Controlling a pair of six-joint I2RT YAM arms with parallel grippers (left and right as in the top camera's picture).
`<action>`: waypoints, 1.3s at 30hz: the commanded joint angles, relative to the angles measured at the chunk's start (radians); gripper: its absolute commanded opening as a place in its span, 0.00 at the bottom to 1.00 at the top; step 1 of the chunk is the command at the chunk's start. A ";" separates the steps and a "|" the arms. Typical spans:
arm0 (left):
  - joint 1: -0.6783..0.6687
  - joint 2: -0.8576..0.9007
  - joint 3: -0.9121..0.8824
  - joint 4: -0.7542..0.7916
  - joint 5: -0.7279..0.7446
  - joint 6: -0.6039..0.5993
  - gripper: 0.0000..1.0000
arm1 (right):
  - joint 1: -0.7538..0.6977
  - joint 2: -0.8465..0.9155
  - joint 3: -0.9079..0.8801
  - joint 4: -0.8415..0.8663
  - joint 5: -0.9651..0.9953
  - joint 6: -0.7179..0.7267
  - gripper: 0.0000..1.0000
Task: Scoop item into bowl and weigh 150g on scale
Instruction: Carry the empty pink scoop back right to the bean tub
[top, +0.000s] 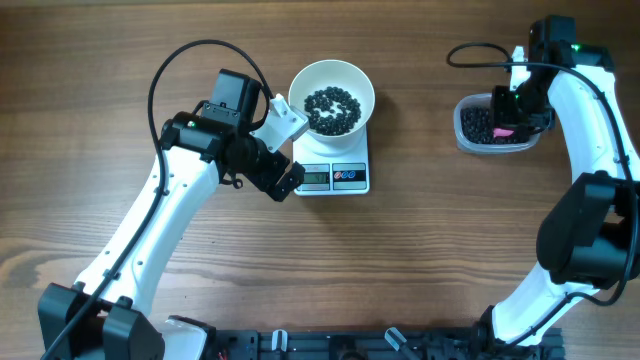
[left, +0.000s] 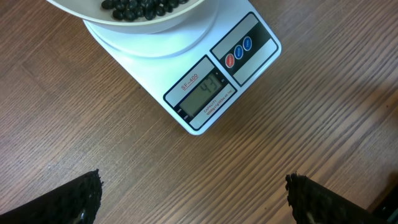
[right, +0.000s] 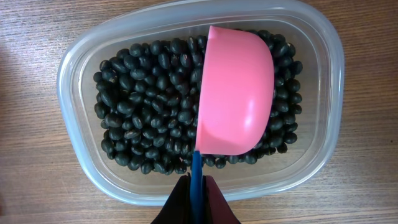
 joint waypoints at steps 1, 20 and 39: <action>0.005 0.006 0.007 0.003 0.018 0.016 1.00 | -0.010 0.060 0.002 0.006 -0.018 -0.011 0.04; 0.005 0.006 0.007 0.003 0.018 0.016 1.00 | -0.010 0.068 -0.064 0.104 -0.123 0.032 0.04; 0.005 0.006 0.007 0.003 0.018 0.016 1.00 | -0.010 0.068 -0.064 0.153 0.209 0.011 0.04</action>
